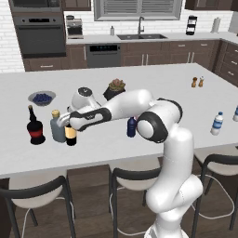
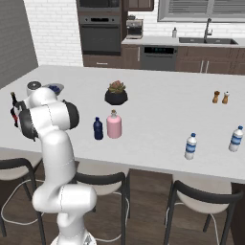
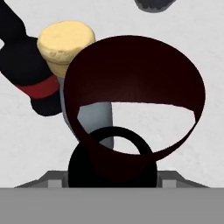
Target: Move the plastic bottles in the middle to the plastics group, and the glass bottles in the middle to the glass group.
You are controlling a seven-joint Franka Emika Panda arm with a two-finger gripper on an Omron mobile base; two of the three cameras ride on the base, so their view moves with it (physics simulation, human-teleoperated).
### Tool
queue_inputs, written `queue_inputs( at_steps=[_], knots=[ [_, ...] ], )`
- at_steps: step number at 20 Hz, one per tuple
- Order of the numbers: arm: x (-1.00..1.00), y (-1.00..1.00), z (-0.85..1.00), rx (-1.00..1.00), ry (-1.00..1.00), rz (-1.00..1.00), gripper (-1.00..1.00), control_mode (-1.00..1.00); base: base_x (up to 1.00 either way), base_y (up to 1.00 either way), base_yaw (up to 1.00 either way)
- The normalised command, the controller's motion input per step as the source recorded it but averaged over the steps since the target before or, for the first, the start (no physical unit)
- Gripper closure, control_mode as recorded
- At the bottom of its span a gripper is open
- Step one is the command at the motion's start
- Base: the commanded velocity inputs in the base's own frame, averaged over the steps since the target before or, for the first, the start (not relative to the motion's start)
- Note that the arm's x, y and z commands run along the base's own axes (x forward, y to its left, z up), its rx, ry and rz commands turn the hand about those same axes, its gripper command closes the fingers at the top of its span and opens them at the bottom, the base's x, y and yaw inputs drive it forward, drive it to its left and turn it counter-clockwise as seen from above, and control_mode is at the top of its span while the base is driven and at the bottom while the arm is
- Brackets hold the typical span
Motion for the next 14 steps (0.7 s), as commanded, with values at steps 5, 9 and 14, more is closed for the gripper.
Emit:
queue_inputs(
  at_steps=[5,9,14],
  knots=[
    [0.00,0.00,0.00,0.00,0.00,0.00,1.00,-1.00,0.00,0.00,0.00],
    [0.00,0.00,0.00,0.00,0.00,0.00,-1.00,-1.00,0.00,0.00,0.00],
    [0.00,0.00,0.00,0.00,0.00,0.00,-1.00,-1.00,0.00,0.00,0.00]
  ],
)
